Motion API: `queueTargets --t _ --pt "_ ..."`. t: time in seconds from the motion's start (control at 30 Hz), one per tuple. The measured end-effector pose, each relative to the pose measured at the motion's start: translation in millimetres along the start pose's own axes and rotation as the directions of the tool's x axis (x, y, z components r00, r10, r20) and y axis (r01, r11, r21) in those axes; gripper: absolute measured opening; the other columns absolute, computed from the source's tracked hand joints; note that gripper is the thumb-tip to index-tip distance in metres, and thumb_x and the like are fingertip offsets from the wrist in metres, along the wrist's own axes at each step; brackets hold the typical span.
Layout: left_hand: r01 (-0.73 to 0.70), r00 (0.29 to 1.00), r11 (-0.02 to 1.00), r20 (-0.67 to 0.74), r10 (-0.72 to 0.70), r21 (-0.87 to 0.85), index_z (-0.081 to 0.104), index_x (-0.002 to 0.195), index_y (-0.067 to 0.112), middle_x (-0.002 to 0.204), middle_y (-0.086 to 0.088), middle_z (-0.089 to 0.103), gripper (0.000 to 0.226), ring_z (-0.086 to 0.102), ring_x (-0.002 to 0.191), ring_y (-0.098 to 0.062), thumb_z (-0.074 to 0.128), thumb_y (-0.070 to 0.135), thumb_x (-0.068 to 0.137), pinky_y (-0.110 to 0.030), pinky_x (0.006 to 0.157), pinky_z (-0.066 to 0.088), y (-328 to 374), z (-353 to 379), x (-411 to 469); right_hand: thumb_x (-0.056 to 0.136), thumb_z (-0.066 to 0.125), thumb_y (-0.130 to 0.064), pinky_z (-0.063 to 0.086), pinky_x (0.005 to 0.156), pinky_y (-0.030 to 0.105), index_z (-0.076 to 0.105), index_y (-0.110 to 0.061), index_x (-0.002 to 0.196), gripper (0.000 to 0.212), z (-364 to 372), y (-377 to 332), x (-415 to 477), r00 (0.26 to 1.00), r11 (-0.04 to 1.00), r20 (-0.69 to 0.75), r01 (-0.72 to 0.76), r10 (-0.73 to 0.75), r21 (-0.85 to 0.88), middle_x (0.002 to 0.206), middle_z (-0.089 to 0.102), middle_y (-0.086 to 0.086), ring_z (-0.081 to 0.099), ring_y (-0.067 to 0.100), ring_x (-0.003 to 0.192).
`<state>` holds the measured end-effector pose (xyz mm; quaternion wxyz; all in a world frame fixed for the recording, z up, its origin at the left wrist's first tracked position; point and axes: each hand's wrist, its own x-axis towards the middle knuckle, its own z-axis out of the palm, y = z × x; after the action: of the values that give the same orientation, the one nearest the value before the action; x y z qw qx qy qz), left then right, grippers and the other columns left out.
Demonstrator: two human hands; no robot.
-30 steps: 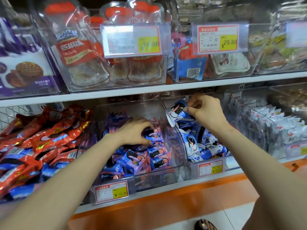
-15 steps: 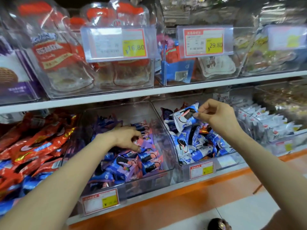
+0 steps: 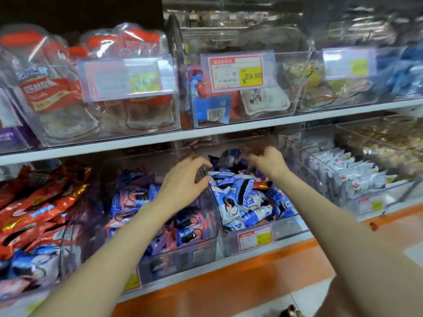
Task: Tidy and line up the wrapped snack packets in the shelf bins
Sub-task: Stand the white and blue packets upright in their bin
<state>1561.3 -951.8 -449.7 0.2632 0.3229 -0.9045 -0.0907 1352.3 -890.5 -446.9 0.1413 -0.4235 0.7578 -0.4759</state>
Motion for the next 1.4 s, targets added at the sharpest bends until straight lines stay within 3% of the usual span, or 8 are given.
queueTargets --t 0.13,0.43,0.57,0.7,0.9,1.0,1.2,1.4 --pt "-0.017 0.999 1.000 0.044 0.018 -0.022 0.058 0.112 0.023 0.099 0.012 0.046 0.022 0.048 0.106 -0.015 0.057 0.027 0.091 -0.025 0.074 0.030 3.0 14.2 2.3 0.087 0.065 -0.013 0.042 0.071 0.023 0.068 -0.004 0.103 0.018 -11.2 12.6 -7.6 0.997 0.994 -0.012 0.078 -0.079 -0.079 0.087 0.068 0.009 0.058 0.014 0.078" --pt "-0.161 0.985 0.985 0.057 0.165 -0.059 0.054 0.121 0.024 0.121 0.006 0.051 0.033 0.042 0.118 -0.015 0.060 0.029 0.089 -0.030 0.095 0.033 24.0 27.2 10.0 0.087 0.058 -0.002 0.054 0.069 0.031 0.067 -0.009 0.080 0.013 -58.3 48.5 -13.7 0.999 0.986 0.015 0.039 -0.037 -0.160 0.079 0.068 0.011 0.062 0.020 0.072" --pt "-0.395 0.872 0.918 0.331 0.360 0.042 0.034 0.138 0.041 0.147 0.012 0.026 0.064 0.015 0.136 -0.010 0.062 0.053 0.081 -0.035 0.114 0.009 48.1 36.4 23.6 0.087 0.056 0.003 0.052 0.073 0.033 0.064 -0.009 0.079 0.017 -71.2 54.8 -14.0 0.998 0.984 0.018 0.056 -0.053 -0.169 0.079 0.067 0.013 0.059 0.019 0.068" --pt "-0.488 0.783 0.824 0.562 0.267 0.288 0.031 0.139 0.041 0.154 0.005 0.009 0.076 0.002 0.141 -0.018 0.065 0.060 0.074 -0.045 0.113 -0.009 46.9 48.8 36.1 0.085 0.061 -0.002 0.050 0.069 0.024 0.066 -0.015 0.084 0.014 -66.2 58.7 -9.4 0.992 0.956 0.041 0.125 -0.118 -0.265 0.079 0.068 0.004 0.064 0.019 0.069" --pt "-0.257 0.904 0.903 0.415 0.100 0.343 0.037 0.134 0.039 0.148 -0.002 0.023 0.057 0.021 0.136 -0.024 0.063 0.039 0.083 -0.038 0.107 0.025 26.1 39.3 56.2 0.084 0.068 -0.024 0.041 0.092 0.031 0.060 -0.023 0.123 0.040 -36.0 65.3 -2.6 0.951 0.805 0.295 0.249 -0.097 -0.538 0.124 0.059 0.006 0.049 0.024 0.116" --pt "-0.144 0.917 0.935 0.399 0.003 0.324 0.036 0.138 0.037 0.151 -0.003 0.018 0.060 0.015 0.140 -0.025 0.063 0.043 0.084 -0.041 0.113 0.020 19.8 38.8 63.4 0.082 0.069 -0.032 0.037 0.093 0.033 0.055 -0.027 0.126 0.046 -28.1 69.7 0.4 0.943 0.738 0.325 0.267 -0.068 -0.620 0.124 0.058 0.009 0.043 0.025 0.119" --pt "-0.248 0.932 0.909 0.338 0.129 0.335 0.029 0.144 0.031 0.153 0.000 0.013 0.071 0.011 0.140 -0.022 0.063 0.044 0.083 -0.041 0.114 0.009 27.1 48.1 56.2 0.076 0.076 -0.023 0.040 0.095 0.031 0.053 -0.023 0.128 0.056 -43.3 68.7 4.5 0.939 0.817 0.339 0.236 -0.053 -0.526 0.128 0.054 0.004 0.045 0.022 0.121" --pt "-0.327 0.917 0.931 0.295 0.270 0.163 0.044 0.131 0.029 0.150 0.004 0.022 0.046 0.016 0.137 -0.017 0.058 0.039 0.088 -0.033 0.110 0.013 45.3 48.0 47.4 0.076 0.077 -0.023 0.038 0.095 0.030 0.055 -0.021 0.126 0.055 -58.2 68.9 -0.1 0.894 0.648 0.449 0.342 0.001 -0.681 0.126 0.049 0.005 0.045 0.023 0.119"
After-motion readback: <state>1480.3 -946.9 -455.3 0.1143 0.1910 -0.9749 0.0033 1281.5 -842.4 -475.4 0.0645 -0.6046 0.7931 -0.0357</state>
